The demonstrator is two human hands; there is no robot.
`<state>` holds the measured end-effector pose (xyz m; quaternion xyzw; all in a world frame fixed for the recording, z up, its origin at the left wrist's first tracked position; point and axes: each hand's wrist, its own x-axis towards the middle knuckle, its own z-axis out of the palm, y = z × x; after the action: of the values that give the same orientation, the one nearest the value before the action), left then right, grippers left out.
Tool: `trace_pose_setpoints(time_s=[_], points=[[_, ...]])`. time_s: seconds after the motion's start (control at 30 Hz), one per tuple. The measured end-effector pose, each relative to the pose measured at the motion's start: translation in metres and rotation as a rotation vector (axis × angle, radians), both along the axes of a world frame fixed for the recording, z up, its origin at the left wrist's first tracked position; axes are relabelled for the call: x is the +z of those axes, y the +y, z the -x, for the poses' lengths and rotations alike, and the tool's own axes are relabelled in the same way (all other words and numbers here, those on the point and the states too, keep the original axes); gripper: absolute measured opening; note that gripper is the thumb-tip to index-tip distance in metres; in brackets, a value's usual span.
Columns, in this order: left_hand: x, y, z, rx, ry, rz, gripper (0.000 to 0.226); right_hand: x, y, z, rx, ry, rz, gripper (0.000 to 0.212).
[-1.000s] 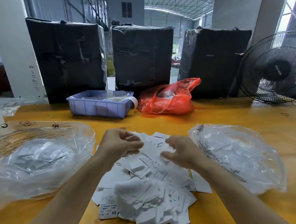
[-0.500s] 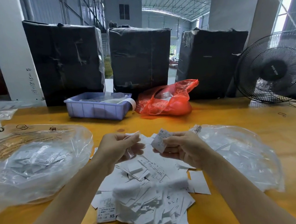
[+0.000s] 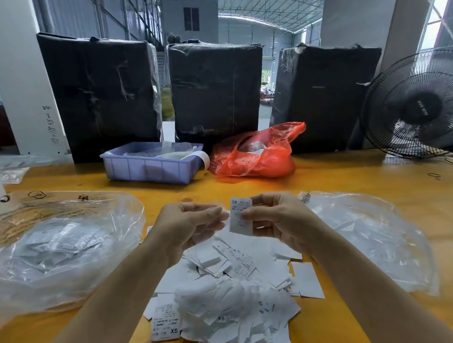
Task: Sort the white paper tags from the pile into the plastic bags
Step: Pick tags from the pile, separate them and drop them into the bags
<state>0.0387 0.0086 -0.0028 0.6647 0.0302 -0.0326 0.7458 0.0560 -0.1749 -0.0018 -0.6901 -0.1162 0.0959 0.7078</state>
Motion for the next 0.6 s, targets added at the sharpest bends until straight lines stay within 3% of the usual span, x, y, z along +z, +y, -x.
trace_pose_setpoints(time_s=[0.1,0.27,0.4,0.6], points=[[-0.001,-0.001,0.001,-0.023,-0.012,-0.007,0.006,0.008,-0.003,0.001,-0.119,-0.208,0.152,0.007],[-0.001,-0.002,0.002,-0.053,0.004,-0.034,0.006,0.021,-0.006,0.009,-0.099,-0.471,0.373,0.010],[0.000,-0.002,0.002,-0.080,-0.004,-0.057,0.009,0.021,-0.004,0.010,-0.090,-0.533,0.511,0.013],[0.001,-0.004,0.005,-0.126,-0.021,-0.091,0.015,0.018,-0.002,0.007,-0.134,-0.559,0.562,0.008]])
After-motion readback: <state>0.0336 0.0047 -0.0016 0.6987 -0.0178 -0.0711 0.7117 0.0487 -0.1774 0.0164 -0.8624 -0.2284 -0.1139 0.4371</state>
